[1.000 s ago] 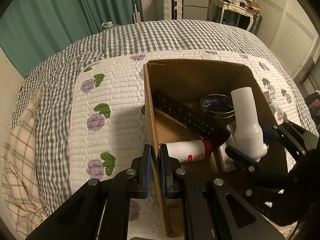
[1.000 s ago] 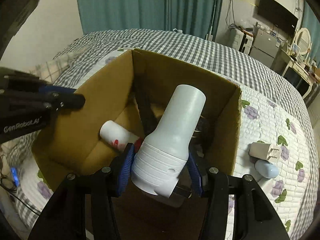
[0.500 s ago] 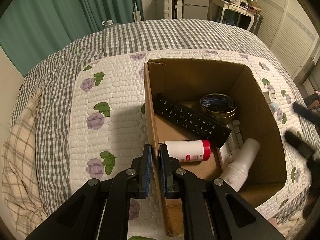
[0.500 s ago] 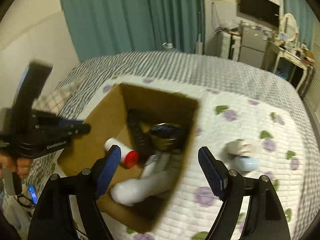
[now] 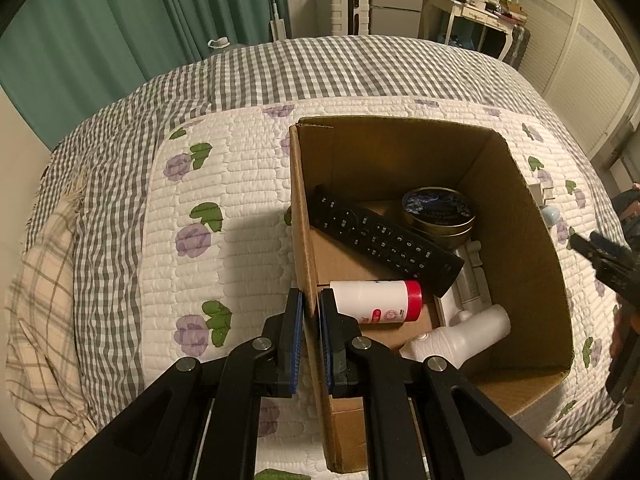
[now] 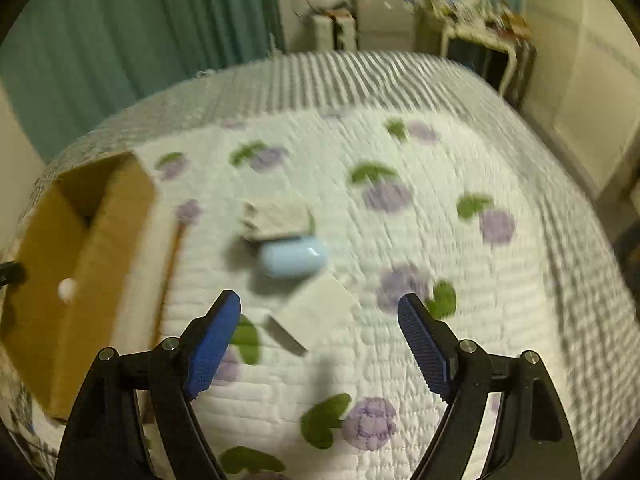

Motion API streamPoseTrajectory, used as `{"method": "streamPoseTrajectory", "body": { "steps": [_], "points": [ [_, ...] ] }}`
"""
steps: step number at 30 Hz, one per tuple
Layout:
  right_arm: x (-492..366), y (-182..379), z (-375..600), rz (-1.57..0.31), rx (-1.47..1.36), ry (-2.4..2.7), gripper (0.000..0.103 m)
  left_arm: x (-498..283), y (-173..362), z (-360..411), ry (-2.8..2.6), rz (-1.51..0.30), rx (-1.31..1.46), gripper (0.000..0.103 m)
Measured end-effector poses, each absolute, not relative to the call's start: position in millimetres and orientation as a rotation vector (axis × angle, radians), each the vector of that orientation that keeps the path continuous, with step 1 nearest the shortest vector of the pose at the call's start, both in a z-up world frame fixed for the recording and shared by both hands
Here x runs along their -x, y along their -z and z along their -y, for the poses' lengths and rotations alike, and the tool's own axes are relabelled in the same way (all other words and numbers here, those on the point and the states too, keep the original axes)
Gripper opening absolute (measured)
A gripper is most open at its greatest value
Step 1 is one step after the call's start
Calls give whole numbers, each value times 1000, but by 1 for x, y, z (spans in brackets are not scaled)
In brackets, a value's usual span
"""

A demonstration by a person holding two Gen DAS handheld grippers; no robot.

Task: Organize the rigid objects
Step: 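Reach the right gripper to the white square charger and grasp it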

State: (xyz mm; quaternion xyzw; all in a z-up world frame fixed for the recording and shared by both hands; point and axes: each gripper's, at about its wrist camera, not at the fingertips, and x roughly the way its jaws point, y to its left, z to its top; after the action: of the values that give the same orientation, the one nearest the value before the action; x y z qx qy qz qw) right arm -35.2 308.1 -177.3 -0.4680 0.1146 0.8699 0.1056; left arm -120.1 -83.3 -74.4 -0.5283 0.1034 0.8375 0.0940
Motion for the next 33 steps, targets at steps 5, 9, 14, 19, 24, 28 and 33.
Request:
{"method": "streamPoseTrajectory", "body": {
  "steps": [5, 9, 14, 19, 24, 28, 33],
  "points": [
    [38, 210, -330, -449, 1433, -2498, 81, 121, 75, 84, -2485, -308, 1571, 9],
    [42, 220, -331, -497, 1431, -2504, 81, 122, 76, 84, -2487, -314, 1574, 9],
    [58, 219, -323, -513, 1439, -2533, 81, 122, 76, 84, -2486, -315, 1575, 9],
    [65, 230, -318, -546, 1472, -2526, 80, 122, 76, 83, -2486, -312, 1573, 9],
    [66, 232, -318, -537, 1465, -2530, 75, 122, 75, 83, -2484, -314, 1574, 9],
    [69, 232, -319, -518, 1475, -2522, 68, 122, 75, 83, -2484, -314, 1573, 9],
    [65, 232, -319, -474, 1492, -2535, 64, 122, 75, 83, -2485, -316, 1574, 9]
  ]
}}
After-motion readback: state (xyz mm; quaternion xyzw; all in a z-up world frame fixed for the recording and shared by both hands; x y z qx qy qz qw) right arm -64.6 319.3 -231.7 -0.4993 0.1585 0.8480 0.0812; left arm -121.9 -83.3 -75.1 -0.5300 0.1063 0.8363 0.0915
